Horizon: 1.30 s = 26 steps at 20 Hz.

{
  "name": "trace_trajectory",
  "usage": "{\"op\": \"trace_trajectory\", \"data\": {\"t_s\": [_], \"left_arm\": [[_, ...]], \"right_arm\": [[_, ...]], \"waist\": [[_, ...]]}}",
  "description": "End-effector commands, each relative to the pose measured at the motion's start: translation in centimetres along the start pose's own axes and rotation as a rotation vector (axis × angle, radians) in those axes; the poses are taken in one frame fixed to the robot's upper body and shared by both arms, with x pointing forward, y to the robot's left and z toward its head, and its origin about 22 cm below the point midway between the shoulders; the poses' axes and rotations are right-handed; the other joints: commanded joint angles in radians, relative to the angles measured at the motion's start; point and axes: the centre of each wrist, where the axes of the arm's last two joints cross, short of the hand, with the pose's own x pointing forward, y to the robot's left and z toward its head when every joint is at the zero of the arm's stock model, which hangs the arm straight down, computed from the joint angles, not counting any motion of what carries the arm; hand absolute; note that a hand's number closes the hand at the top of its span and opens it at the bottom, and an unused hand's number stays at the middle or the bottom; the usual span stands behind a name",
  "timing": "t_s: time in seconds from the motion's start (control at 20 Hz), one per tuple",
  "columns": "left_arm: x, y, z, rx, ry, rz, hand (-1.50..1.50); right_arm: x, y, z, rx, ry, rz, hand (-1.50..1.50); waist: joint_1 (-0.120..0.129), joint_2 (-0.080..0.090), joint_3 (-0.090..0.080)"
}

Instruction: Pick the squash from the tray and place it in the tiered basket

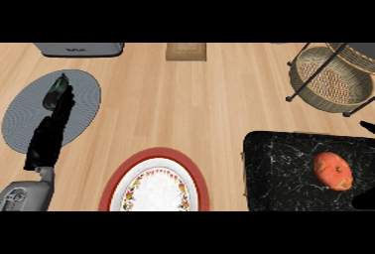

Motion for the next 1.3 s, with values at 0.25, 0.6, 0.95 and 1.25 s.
{"op": "trace_trajectory", "data": {"t_s": [0.25, 0.6, 0.95, 1.25], "left_arm": [[0.3, -1.1, 0.0, 0.002, -0.009, 0.016, 0.00], [0.3, -0.8, 0.2, 0.010, -0.024, 0.005, 0.00], [0.2, 1.8, -1.3, 0.003, -0.006, -0.005, 0.00], [1.8, 1.6, -0.2, -0.021, 0.001, 0.002, 0.00]], "right_arm": [[-1.7, 2.9, -0.9, 0.042, 0.057, 0.004, -1.50], [-1.0, 4.7, -2.0, 0.046, 0.090, 0.016, -1.50], [-2.8, 4.9, -3.1, 0.098, 0.076, 0.018, -1.50], [-1.8, 7.1, -6.2, 0.144, 0.079, 0.000, -1.50]], "waist": [[-0.002, 0.000, 0.000], [0.000, 0.000, 0.000], [-0.002, 0.000, 0.000], [0.005, 0.000, 0.001]]}}
